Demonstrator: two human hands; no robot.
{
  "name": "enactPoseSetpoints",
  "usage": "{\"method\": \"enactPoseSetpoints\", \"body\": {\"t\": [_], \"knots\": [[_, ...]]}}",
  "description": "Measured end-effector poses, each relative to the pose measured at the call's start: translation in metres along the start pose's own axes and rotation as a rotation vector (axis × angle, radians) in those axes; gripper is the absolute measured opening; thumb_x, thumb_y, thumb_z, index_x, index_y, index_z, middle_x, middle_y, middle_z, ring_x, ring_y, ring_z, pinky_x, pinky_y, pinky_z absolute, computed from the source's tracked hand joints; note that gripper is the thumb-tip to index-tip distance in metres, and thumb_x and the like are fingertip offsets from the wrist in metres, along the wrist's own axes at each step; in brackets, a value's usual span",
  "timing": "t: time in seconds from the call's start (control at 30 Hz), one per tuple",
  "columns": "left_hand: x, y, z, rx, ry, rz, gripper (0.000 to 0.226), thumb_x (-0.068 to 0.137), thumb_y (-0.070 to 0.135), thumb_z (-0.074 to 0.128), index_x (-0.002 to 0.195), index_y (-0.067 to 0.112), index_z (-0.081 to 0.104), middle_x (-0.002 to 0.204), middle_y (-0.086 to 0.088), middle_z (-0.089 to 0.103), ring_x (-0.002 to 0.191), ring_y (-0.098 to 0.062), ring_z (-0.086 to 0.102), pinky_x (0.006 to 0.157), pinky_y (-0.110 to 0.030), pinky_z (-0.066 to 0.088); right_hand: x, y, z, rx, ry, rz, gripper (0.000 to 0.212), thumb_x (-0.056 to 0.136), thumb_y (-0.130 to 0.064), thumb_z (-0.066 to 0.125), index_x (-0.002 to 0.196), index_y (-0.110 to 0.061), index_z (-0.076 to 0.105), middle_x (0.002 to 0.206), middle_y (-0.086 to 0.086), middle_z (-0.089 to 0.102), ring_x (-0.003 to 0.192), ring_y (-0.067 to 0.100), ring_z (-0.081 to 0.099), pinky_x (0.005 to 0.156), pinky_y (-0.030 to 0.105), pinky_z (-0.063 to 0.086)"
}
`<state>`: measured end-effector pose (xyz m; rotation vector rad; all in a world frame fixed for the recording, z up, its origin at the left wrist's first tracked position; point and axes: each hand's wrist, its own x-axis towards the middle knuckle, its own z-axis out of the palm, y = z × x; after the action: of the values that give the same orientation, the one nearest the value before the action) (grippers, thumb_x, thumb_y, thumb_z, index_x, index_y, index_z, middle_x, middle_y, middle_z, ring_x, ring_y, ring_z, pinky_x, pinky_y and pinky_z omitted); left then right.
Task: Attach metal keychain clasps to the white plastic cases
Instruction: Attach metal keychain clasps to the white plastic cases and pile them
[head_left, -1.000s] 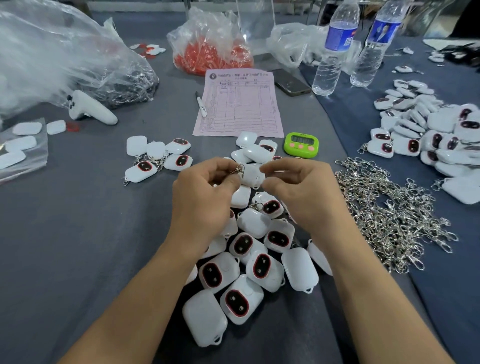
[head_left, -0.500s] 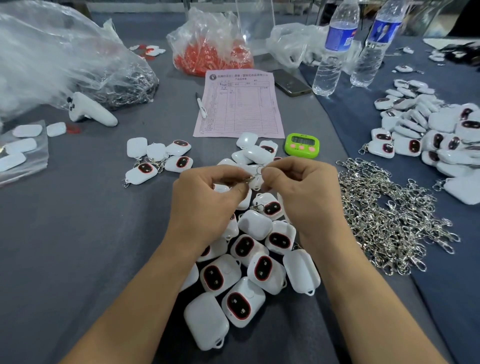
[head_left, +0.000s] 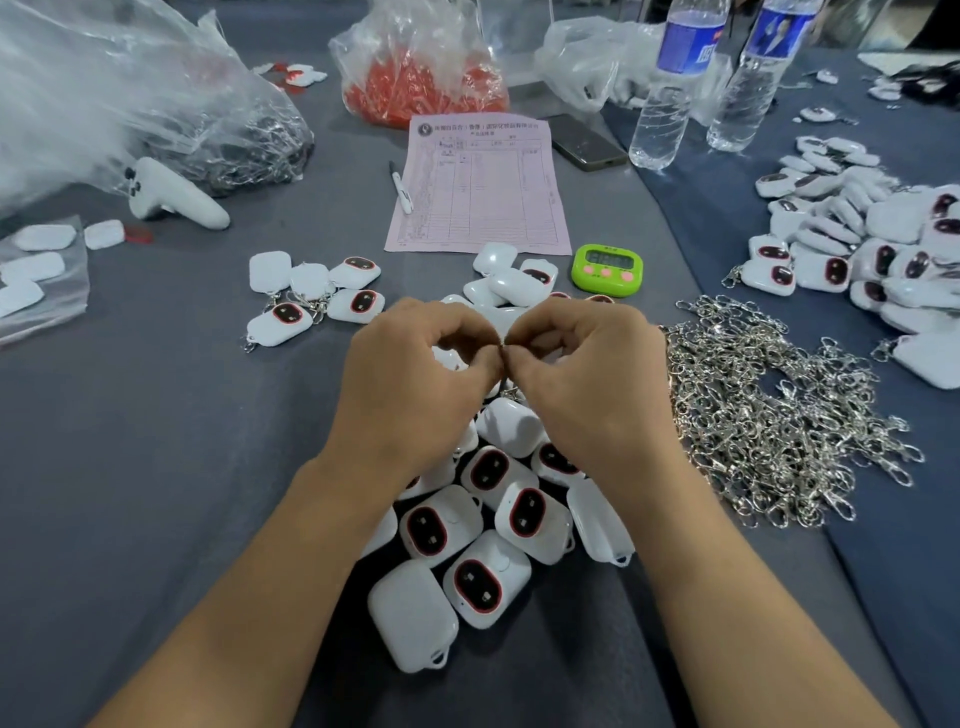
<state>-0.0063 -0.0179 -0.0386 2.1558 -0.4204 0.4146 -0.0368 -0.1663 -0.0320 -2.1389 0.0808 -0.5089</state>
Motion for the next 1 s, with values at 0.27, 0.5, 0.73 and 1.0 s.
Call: {"method": "enactPoseSetpoints", "body": {"t": [0.27, 0.5, 0.73, 1.0], "knots": [[-0.0023, 0.0008, 0.0039, -0.082, 0.01, -0.023, 0.013, 0.087, 0.024, 0.073, 0.085, 0.037, 0.071, 0.077, 0.022, 0.067, 0.082, 0.01, 0.06, 0.071, -0.002, 0.04, 0.0034, 0.0004, -0.0008, 0.208, -0.046, 0.168, 0.013, 0.077, -0.01, 0.075, 0.069, -0.021, 0.077, 0.062, -0.001, 0.072, 0.064, 0.023, 0.07, 0.064, 0.039, 0.06], [-0.0011, -0.0014, 0.0011, -0.134, -0.033, -0.057, 0.017, 0.085, 0.022, 0.075, 0.078, 0.037, 0.073, 0.074, 0.021, 0.069, 0.072, 0.007, 0.061, 0.067, -0.01, 0.046, 0.0014, 0.0014, 0.0003, 0.108, -0.048, 0.138, 0.012, 0.079, -0.017, 0.075, 0.069, -0.025, 0.077, 0.06, -0.01, 0.07, 0.057, 0.01, 0.066, 0.055, 0.026, 0.054], [-0.0049, -0.0007, 0.0019, 0.054, 0.031, 0.095, 0.014, 0.084, 0.024, 0.078, 0.094, 0.034, 0.075, 0.085, 0.019, 0.069, 0.082, 0.002, 0.059, 0.078, -0.007, 0.04, 0.0018, 0.0021, 0.0012, 0.057, -0.036, 0.123, 0.014, 0.077, -0.014, 0.076, 0.069, -0.025, 0.075, 0.057, -0.012, 0.067, 0.051, 0.007, 0.059, 0.05, 0.023, 0.048], [-0.0005, -0.0004, 0.0001, -0.2, -0.037, -0.098, 0.023, 0.081, 0.018, 0.079, 0.076, 0.04, 0.075, 0.07, 0.022, 0.07, 0.056, 0.005, 0.058, 0.053, -0.01, 0.044, 0.0058, 0.0038, -0.0028, 0.29, -0.11, 0.232, 0.018, 0.084, -0.006, 0.074, 0.073, -0.019, 0.08, 0.066, -0.001, 0.074, 0.066, 0.013, 0.069, 0.075, 0.043, 0.061]]}}
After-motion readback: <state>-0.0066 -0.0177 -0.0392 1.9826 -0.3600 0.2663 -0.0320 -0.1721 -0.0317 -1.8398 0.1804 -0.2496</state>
